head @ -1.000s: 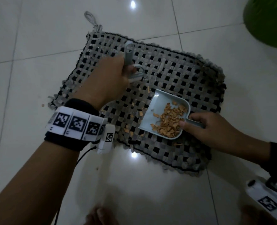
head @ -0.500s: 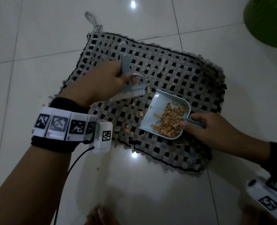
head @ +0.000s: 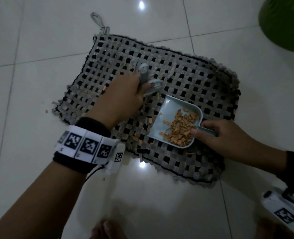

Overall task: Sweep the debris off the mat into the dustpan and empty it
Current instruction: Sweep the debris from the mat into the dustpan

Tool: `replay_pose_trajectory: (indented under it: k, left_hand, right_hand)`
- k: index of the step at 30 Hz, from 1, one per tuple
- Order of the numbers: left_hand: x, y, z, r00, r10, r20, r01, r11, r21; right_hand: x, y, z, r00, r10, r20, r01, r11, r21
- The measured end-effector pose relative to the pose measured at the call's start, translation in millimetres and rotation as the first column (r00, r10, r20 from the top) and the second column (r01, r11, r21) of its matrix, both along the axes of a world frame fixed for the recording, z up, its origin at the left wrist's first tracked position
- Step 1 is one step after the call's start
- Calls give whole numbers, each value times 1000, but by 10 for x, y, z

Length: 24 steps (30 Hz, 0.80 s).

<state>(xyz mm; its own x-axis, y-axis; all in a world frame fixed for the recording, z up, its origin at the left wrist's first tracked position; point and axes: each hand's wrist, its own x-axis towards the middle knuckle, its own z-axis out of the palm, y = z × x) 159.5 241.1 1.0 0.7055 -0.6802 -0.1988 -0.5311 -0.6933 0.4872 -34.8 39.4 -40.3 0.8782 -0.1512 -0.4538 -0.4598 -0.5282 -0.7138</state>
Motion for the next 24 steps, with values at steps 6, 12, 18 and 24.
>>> replay_pose_trajectory:
  k: [6, 12, 18, 24]
  left_hand:
    - [-17, 57, 91, 994, -33, -105, 41, 997, 68]
    - [-43, -19, 63, 999, 28, -16, -28, 998, -52]
    - [36, 88, 117, 967, -7, -253, 34, 994, 104]
    - [64, 129, 93, 989, 61, -132, -63, 998, -15]
  right_hand:
    - [23, -35, 4, 999, 33, -7, -33, 999, -8]
    - [61, -85, 17, 999, 33, -32, -33, 999, 13]
    - [70, -84, 5, 999, 22, -32, -21, 999, 41]
    - [70, -93, -2, 999, 13, -40, -11, 998, 54]
